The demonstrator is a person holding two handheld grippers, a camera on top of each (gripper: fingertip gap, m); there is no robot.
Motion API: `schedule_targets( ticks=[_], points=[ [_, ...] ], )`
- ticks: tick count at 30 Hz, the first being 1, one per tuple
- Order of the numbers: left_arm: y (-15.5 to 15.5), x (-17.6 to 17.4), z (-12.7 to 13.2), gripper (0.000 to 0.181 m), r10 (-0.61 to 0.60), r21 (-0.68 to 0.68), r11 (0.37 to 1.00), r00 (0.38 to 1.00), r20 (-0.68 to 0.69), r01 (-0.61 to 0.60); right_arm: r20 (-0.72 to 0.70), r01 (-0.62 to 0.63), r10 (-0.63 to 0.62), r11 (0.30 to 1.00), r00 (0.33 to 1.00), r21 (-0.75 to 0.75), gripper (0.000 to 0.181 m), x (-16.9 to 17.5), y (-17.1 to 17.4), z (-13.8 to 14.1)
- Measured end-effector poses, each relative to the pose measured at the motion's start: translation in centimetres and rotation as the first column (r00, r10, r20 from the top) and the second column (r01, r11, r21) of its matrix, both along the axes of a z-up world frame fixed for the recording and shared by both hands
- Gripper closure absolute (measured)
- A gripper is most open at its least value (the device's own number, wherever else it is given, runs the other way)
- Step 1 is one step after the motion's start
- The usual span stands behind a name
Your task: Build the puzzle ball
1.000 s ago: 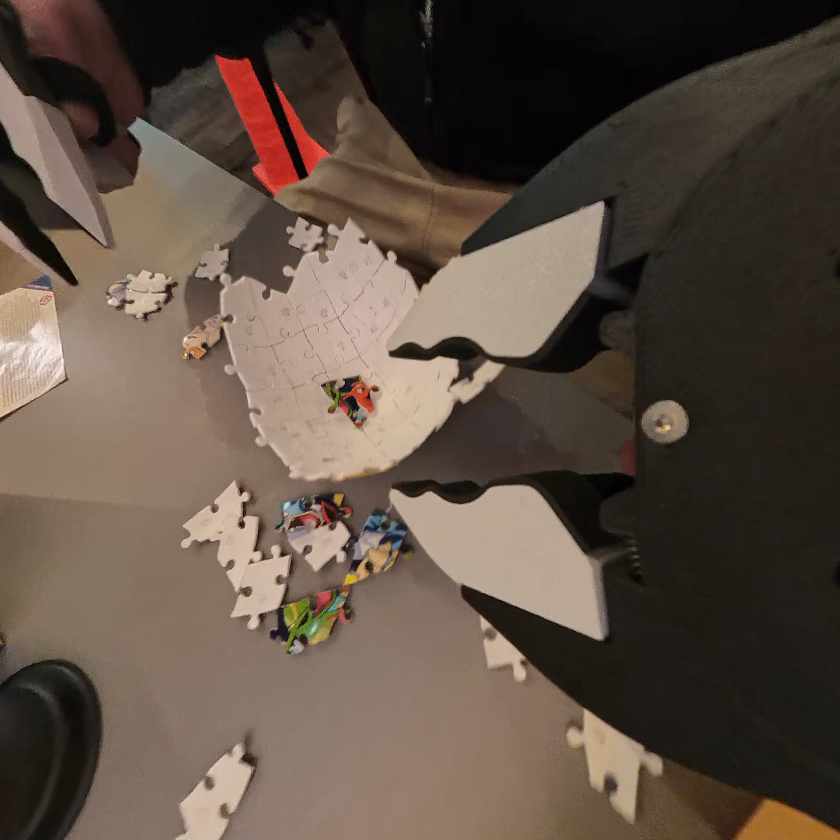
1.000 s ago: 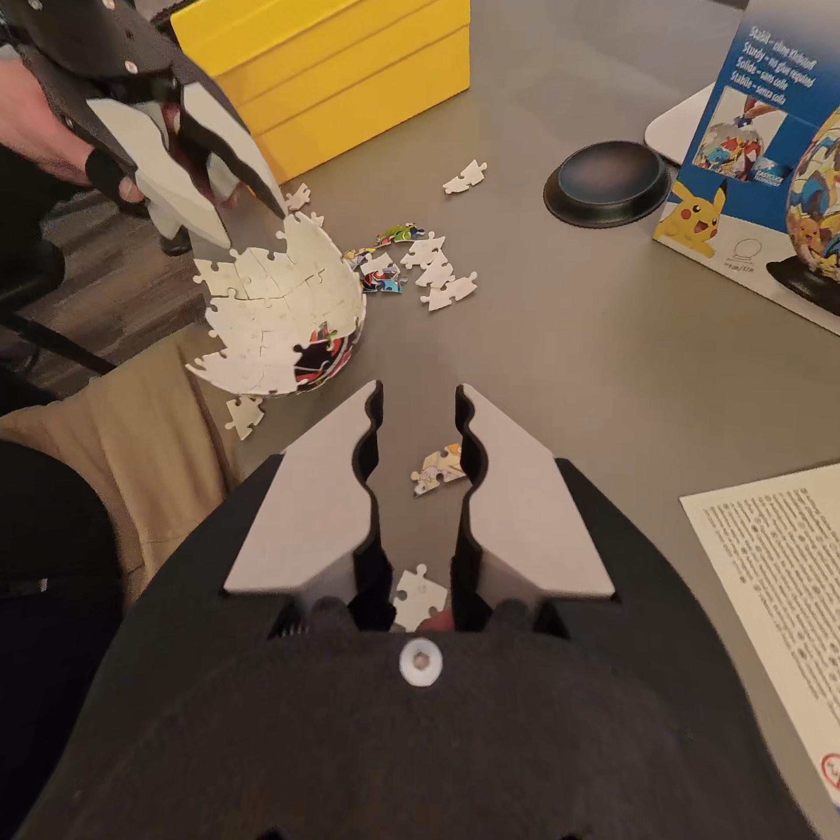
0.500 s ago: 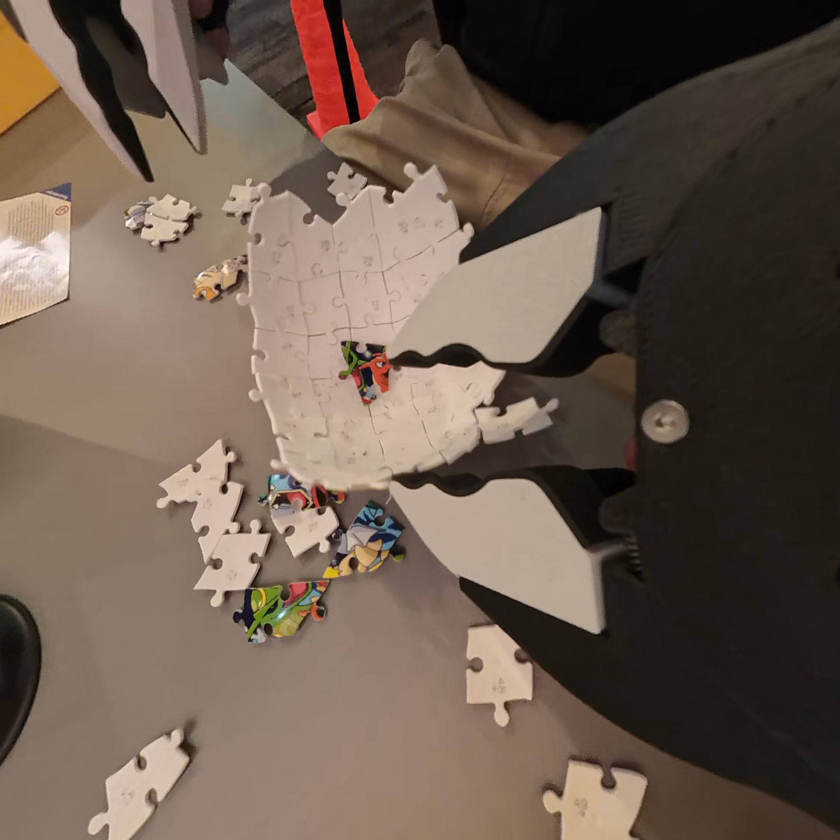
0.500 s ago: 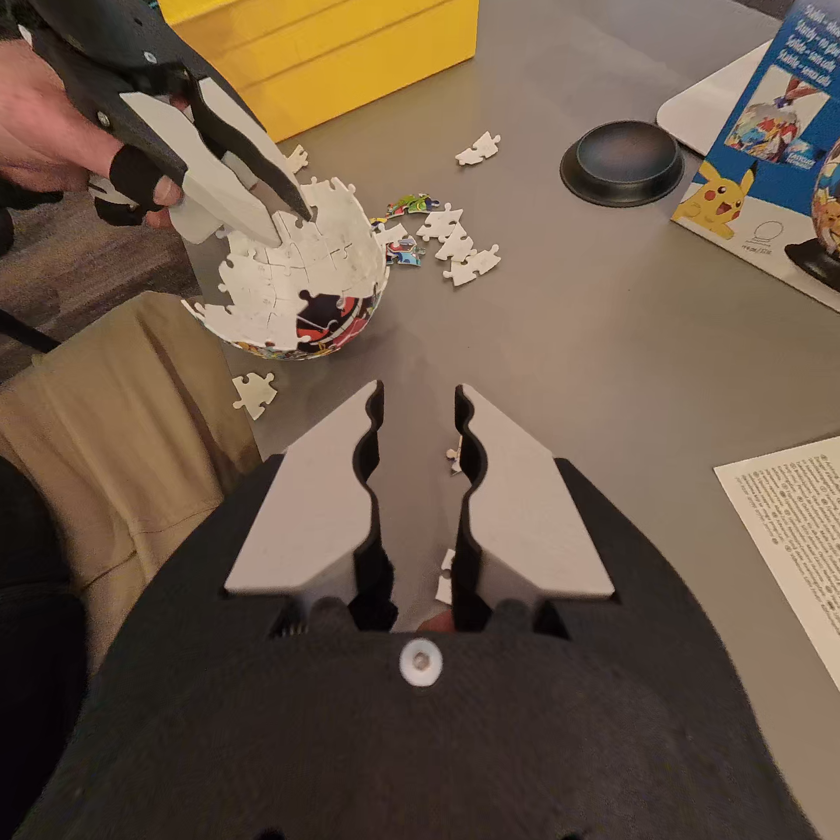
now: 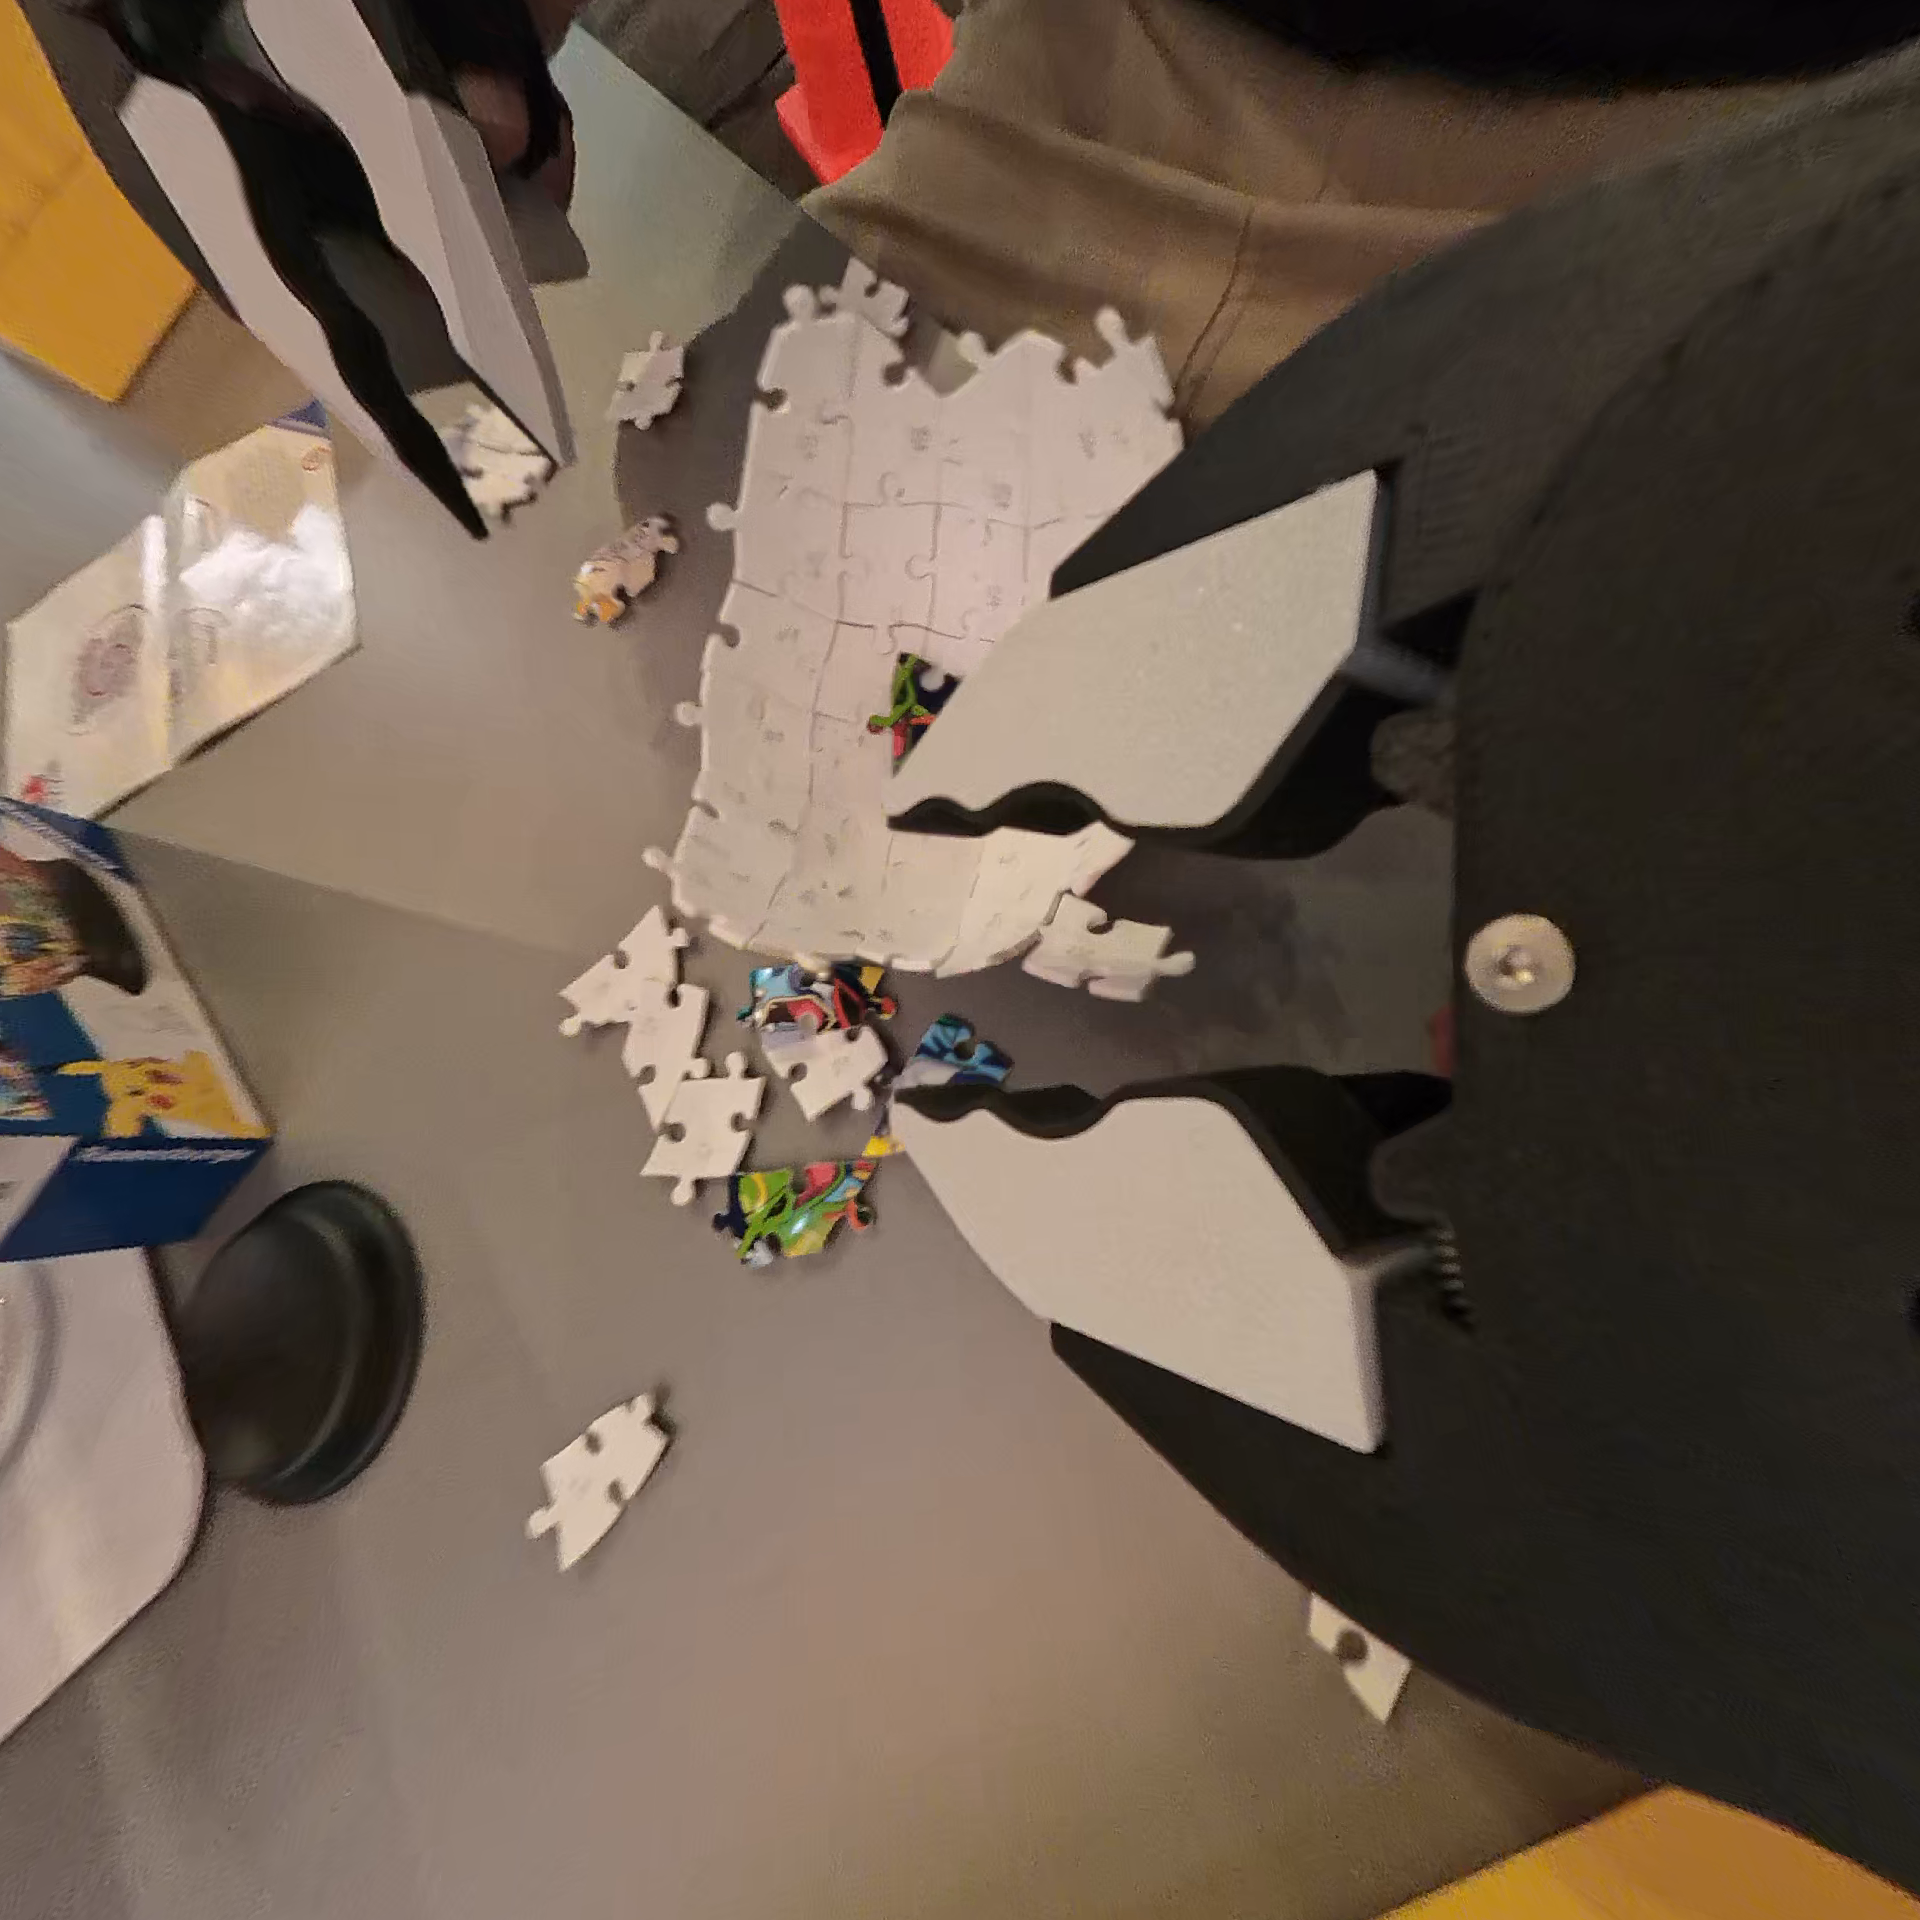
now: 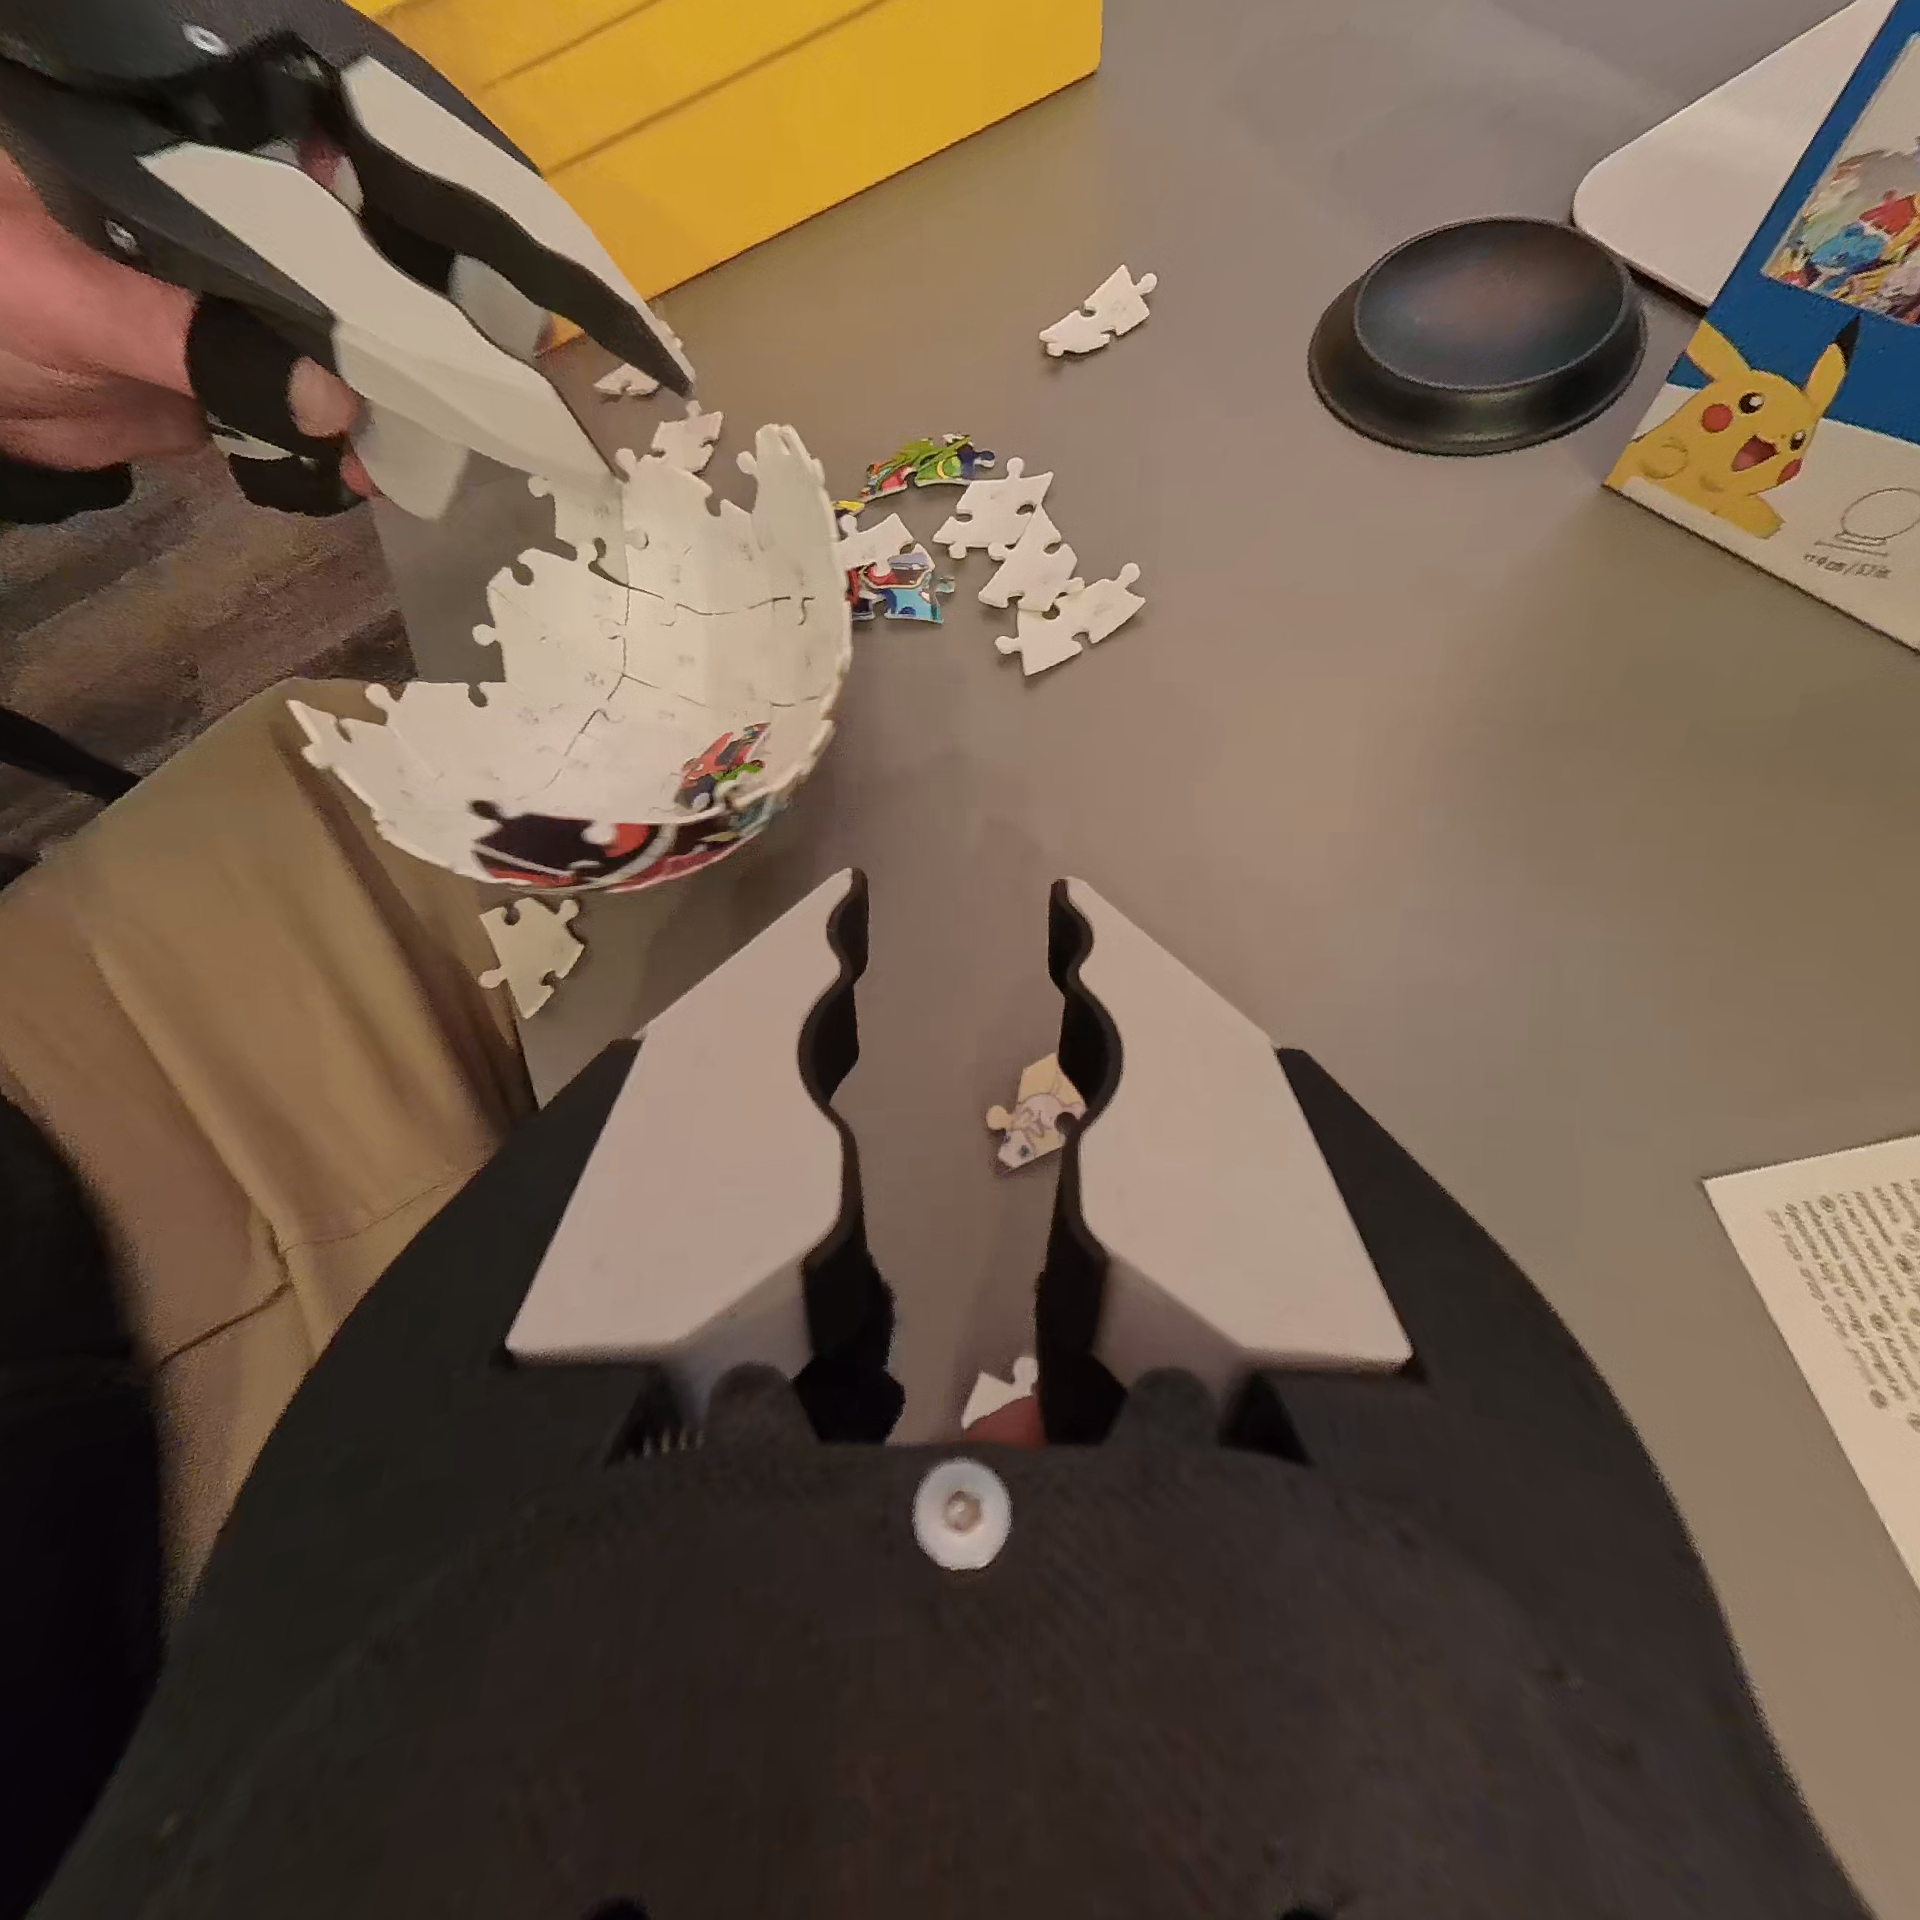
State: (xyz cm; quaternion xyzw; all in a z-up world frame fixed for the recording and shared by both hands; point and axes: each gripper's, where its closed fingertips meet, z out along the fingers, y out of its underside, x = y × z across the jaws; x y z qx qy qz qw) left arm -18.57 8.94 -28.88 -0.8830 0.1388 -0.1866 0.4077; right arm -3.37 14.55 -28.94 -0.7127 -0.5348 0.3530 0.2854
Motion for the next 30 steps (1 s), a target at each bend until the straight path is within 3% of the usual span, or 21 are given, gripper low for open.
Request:
schedule_targets(
  ticks=[4,9,19,22,26,30],
  points=[
    [-0.4,-0.9,1.2,0.136,0.035,0.057,0.998,0.998,0.043,-0.037,-0.023,0.042,-0.042,0.999,0.999,-0.010,0.149,0.3,1.1,0.5],
    [-1.8,-1.6,0.7,0.134,0.051,0.049,0.998,0.999,-0.016,-0.050,-0.057,0.058,-0.058,0.998,0.997,-0.006,0.148,0.2,1.5,1.5],
    [-2.7,-0.7,-0.9,0.124,0.047,-0.031,0.999,0.996,0.076,-0.044,-0.010,-0.043,0.043,0.999,0.999,0.007,0.136,-2.2,-1.1,0.6],
    [-2.0,0.2,-1.2,0.123,0.022,-0.064,0.998,0.989,0.144,-0.013,-0.032,-0.044,0.046,0.998,0.998,0.038,0.137,-3.0,-0.7,0.9],
    [-1.4,1.6,-2.1,0.121,-0.057,-0.099,0.993,0.991,0.124,0.069,-0.073,-0.067,0.070,0.997,0.995,0.050,0.136,-4.7,0.3,1.6],
    [-0.5,2.6,-2.9,0.130,-0.112,-0.138,0.983,0.989,0.097,0.125,-0.132,-0.137,0.144,0.988,0.981,0.067,0.138,-7.0,0.9,3.4]
  ],
)
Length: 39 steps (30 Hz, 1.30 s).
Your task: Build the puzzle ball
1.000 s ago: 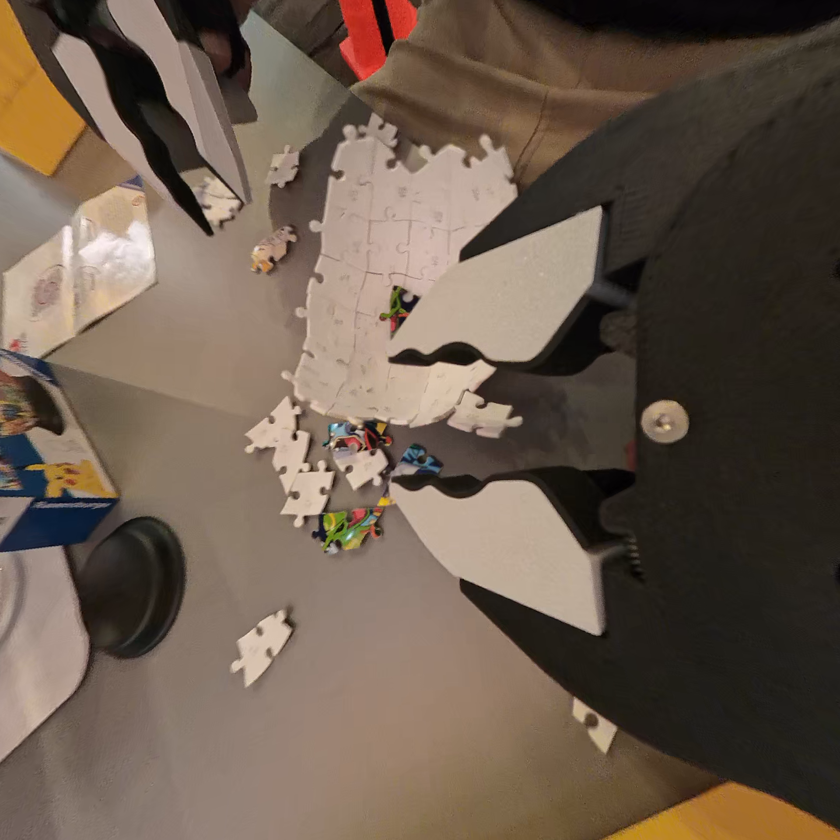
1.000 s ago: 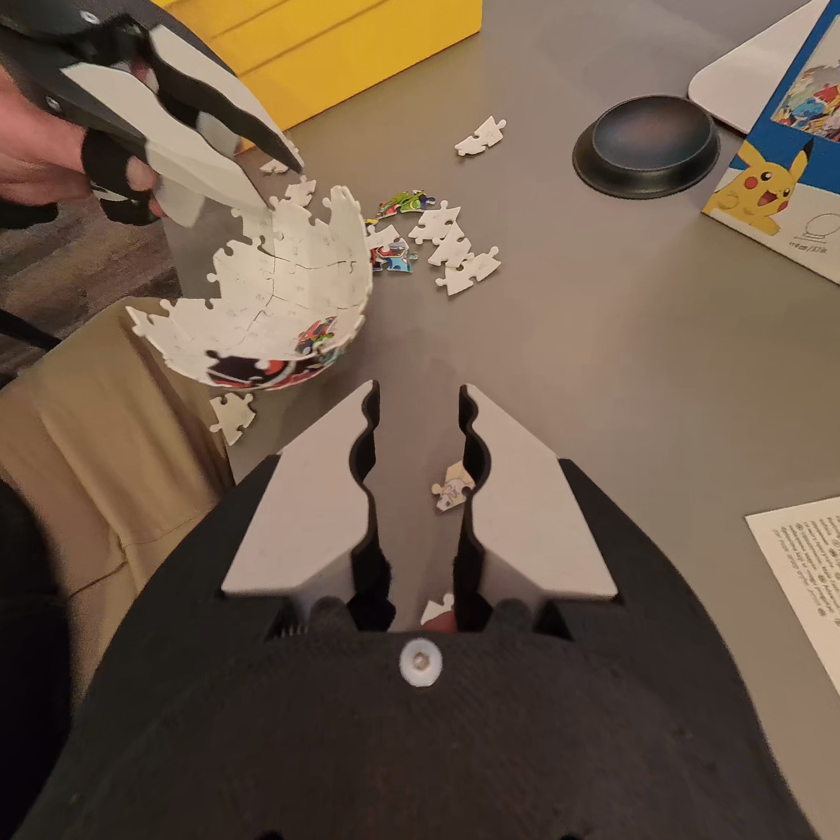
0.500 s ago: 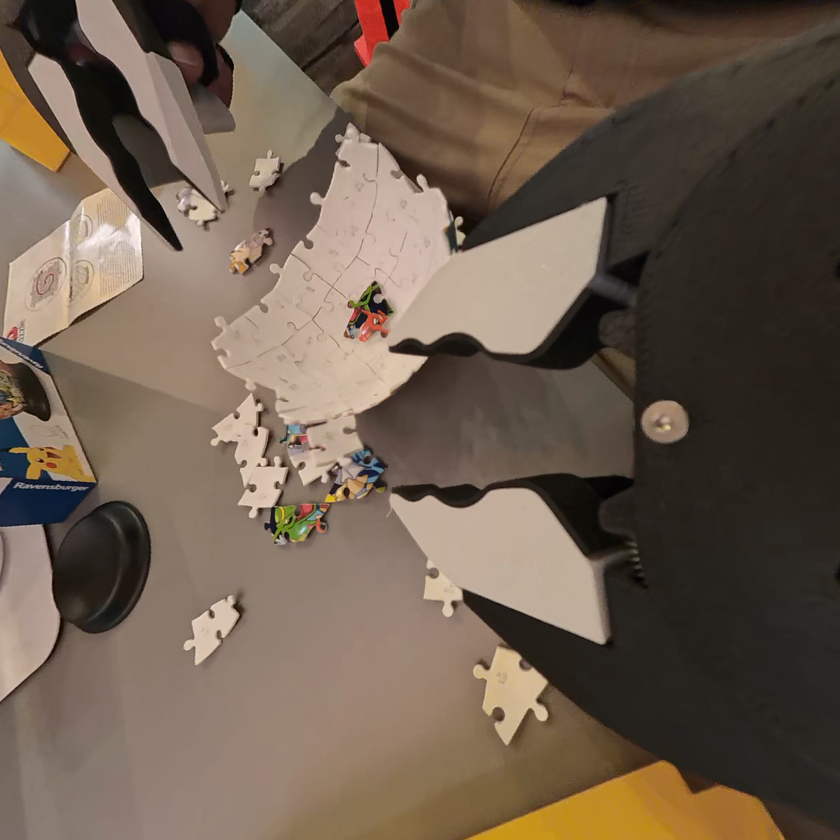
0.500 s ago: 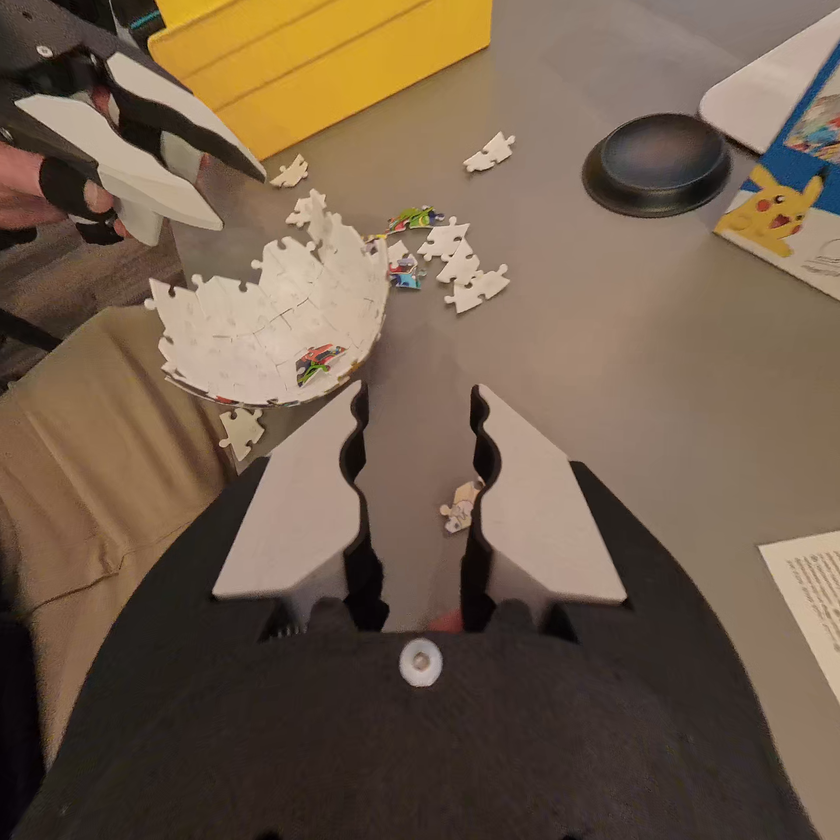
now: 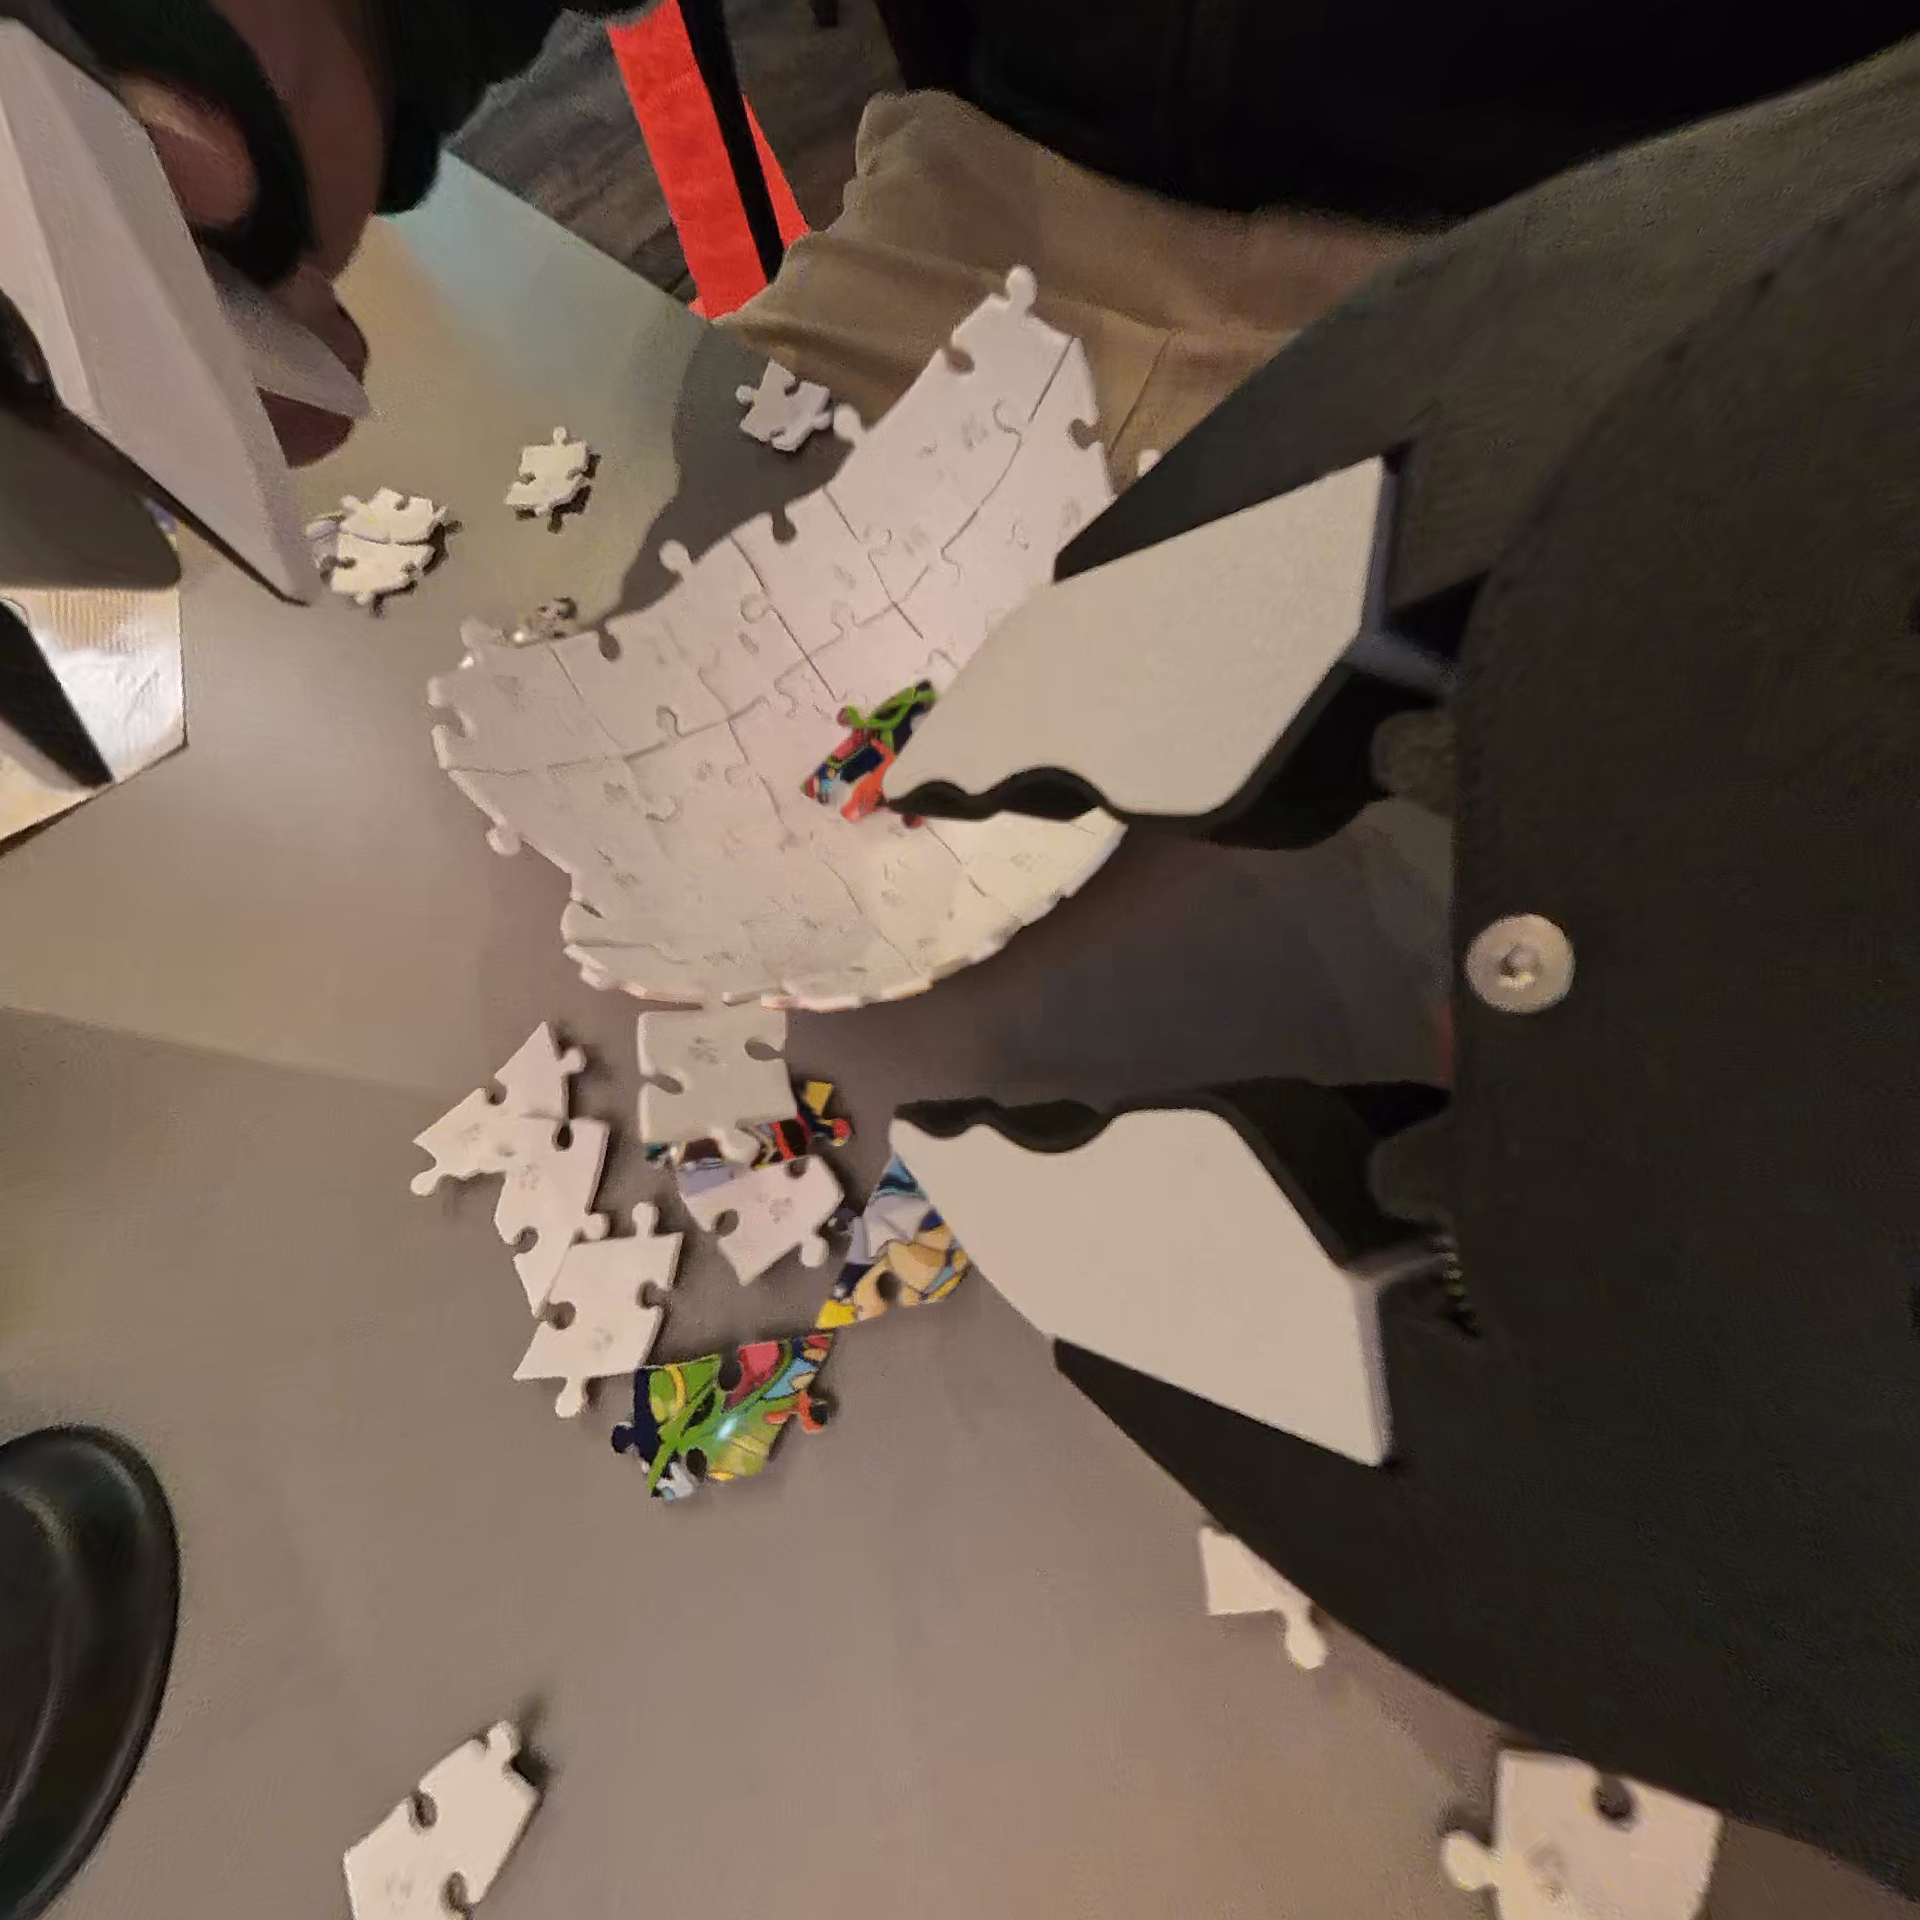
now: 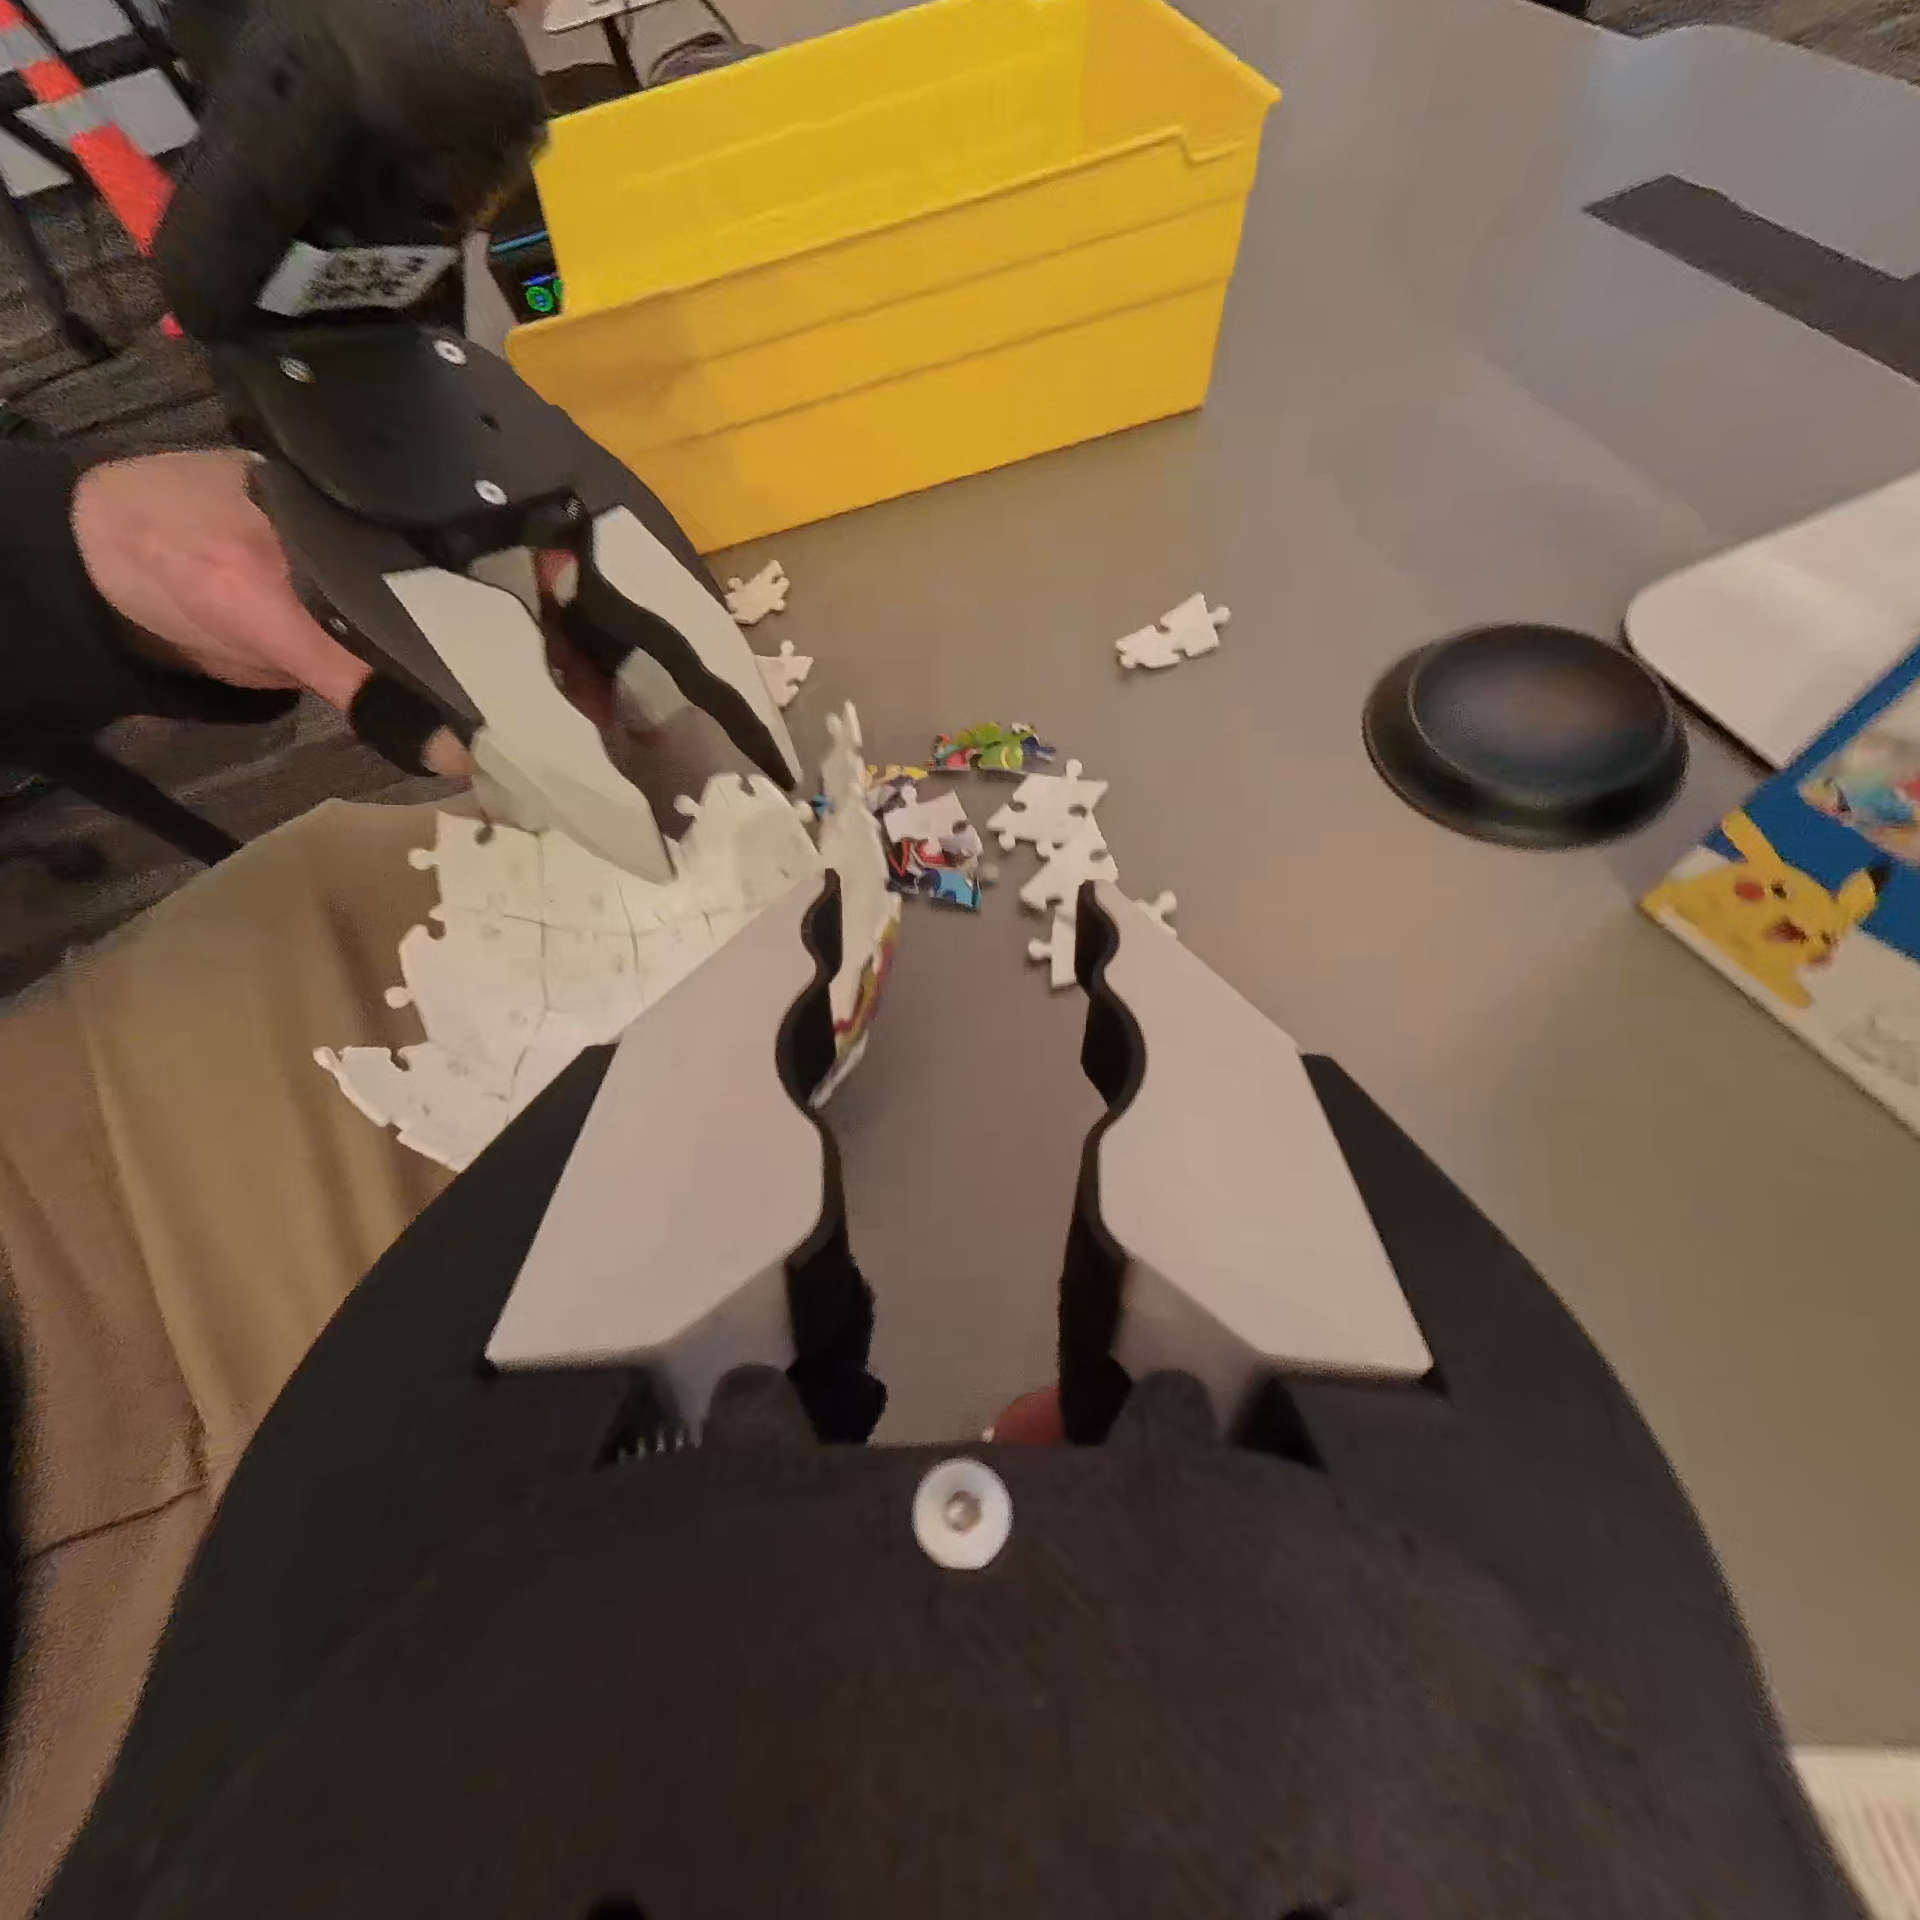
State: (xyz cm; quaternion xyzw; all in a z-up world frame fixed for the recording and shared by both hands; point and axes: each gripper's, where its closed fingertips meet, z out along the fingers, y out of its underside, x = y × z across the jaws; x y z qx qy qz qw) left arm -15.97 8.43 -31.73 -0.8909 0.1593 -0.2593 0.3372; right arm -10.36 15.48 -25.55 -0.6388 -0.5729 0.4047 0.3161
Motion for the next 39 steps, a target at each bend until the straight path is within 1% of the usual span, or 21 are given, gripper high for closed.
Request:
schedule_targets(
  ticks=[3,5,7,9,11,13,15,17,18,20,22,26,30,33,36,37,39],
  points=[
    [0.7,0.5,-0.2,0.137,-0.026,-0.032,0.999,1.000,0.009,0.026,0.048,-0.104,0.107,0.992,0.993,-0.067,0.138,-2.0,-0.5,-0.3],
    [1.1,0.6,-0.5,0.144,-0.042,-0.041,0.998,0.999,0.002,0.042,0.123,-0.165,0.181,0.978,0.976,-0.126,0.135,-3.0,-1.0,-1.5],
    [1.1,0.6,-1.2,0.147,-0.057,-0.081,0.995,0.998,-0.014,0.056,0.228,-0.180,0.203,0.976,0.952,-0.119,0.136,-3.3,-0.5,-3.4],
    [1.2,0.7,-1.6,0.152,-0.074,-0.087,0.994,0.997,-0.026,0.071,0.249,-0.208,0.237,0.969,0.939,-0.135,0.137,-3.8,-0.6,-4.0],
    [1.3,0.8,-1.5,0.151,-0.075,-0.089,0.993,0.997,-0.017,0.073,0.251,-0.213,0.241,0.968,0.937,-0.134,0.137,-4.2,-0.1,-4.4],
    [1.5,0.8,-1.3,0.151,-0.078,-0.079,0.994,0.997,-0.018,0.077,0.250,-0.232,0.274,0.955,0.929,-0.183,0.140,-4.2,-0.2,-4.5],
    [1.7,0.7,-1.4,0.152,-0.079,-0.085,0.993,0.996,-0.029,0.076,0.282,-0.249,0.297,0.949,0.912,-0.194,0.139,-3.9,-0.3,-4.9],
    [2.0,0.5,-1.5,0.156,-0.075,-0.080,0.994,0.996,-0.055,0.071,0.295,-0.263,0.325,0.937,0.899,-0.230,0.138,-3.3,-0.9,-4.9],
    [1.9,0.8,-1.5,0.159,-0.093,-0.088,0.992,0.995,-0.045,0.088,0.303,-0.266,0.336,0.931,0.892,-0.251,0.139,-3.0,-1.2,-4.9],
    [1.9,1.0,-1.5,0.160,-0.109,-0.098,0.990,0.993,-0.041,0.105,0.352,-0.278,0.363,0.922,0.863,-0.271,0.141,-1.8,-1.9,-5.5],
    [2.2,1.4,-1.2,0.161,-0.123,-0.097,0.988,0.992,-0.026,0.120,0.377,-0.266,0.362,0.922,0.853,-0.282,0.143,-0.9,-2.3,-5.8],
    [2.8,2.3,-1.2,0.160,-0.168,-0.111,0.980,0.985,-0.040,0.163,0.392,-0.211,0.334,0.922,0.857,-0.324,0.144,1.1,-2.8,-6.2],
    [3.8,3.3,-1.0,0.158,-0.217,-0.110,0.972,0.974,-0.068,0.209,0.405,-0.147,0.278,0.935,0.871,-0.324,0.143,2.8,-2.8,-6.3],
    [4.2,4.4,-1.2,0.155,-0.263,-0.145,0.957,0.962,-0.073,0.251,0.421,-0.114,0.245,0.943,0.873,-0.312,0.147,4.0,-2.7,-6.5],
    [4.4,5.5,-1.2,0.153,-0.310,-0.156,0.942,0.949,-0.060,0.298,0.416,-0.069,0.200,0.949,0.887,-0.308,0.146,4.6,-2.6,-6.7],
    [4.6,5.7,-1.3,0.154,-0.320,-0.161,0.938,0.945,-0.065,0.307,0.409,-0.062,0.195,0.946,0.891,-0.317,0.144,4.7,-2.8,-6.7],
    [4.6,6.1,-1.4,0.158,-0.347,-0.178,0.927,0.935,-0.070,0.330,0.418,-0.070,0.219,0.936,0.881,-0.344,0.138,5.4,-3.6,-6.8]
  ],
)
